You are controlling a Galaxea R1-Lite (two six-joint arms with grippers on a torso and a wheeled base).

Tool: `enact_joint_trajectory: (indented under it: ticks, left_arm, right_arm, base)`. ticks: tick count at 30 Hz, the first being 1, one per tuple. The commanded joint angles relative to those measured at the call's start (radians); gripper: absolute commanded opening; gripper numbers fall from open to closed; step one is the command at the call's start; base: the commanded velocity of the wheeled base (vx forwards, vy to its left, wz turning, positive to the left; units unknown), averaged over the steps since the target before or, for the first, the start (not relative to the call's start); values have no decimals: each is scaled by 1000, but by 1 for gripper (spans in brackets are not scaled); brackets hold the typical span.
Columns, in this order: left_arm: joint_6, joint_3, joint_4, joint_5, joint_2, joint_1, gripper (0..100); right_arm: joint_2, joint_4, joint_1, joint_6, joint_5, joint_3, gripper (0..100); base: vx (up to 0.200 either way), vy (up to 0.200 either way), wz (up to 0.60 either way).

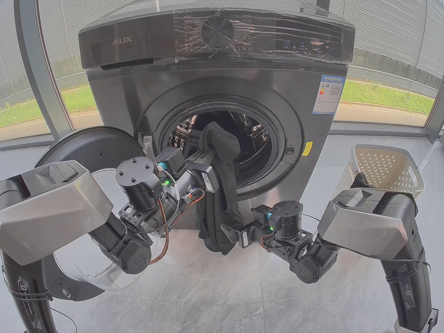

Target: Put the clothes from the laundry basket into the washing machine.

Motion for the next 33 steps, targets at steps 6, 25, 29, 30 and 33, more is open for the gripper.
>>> enact_joint_trajectory:
  ticks: [6, 25, 29, 30, 33]
  left_arm:
    - [-1, 5, -5, -1, 2, -2, 0]
    - [-2, 92, -6, 0, 3, 14, 0]
    - [7, 171, -8, -6, -13, 41, 0]
    - [7, 191, -9, -6, -26, 41, 0]
    - [7, 237, -9, -7, -64, 40, 0]
  right_arm:
    - [25, -4, -11, 6, -14, -93, 100]
    - [-117, -41, -73, 3, -25, -44, 0]
    - [-280, -32, -103, -17, -5, 145, 0]
    - [-323, -29, -103, -28, 11, 195, 0]
    - [-421, -32, -93, -46, 44, 300, 0]
  base:
    - [0, 0, 0]
    - [0, 0, 0]
    - [0, 0, 0]
    - [0, 0, 0]
    - [0, 0, 0]
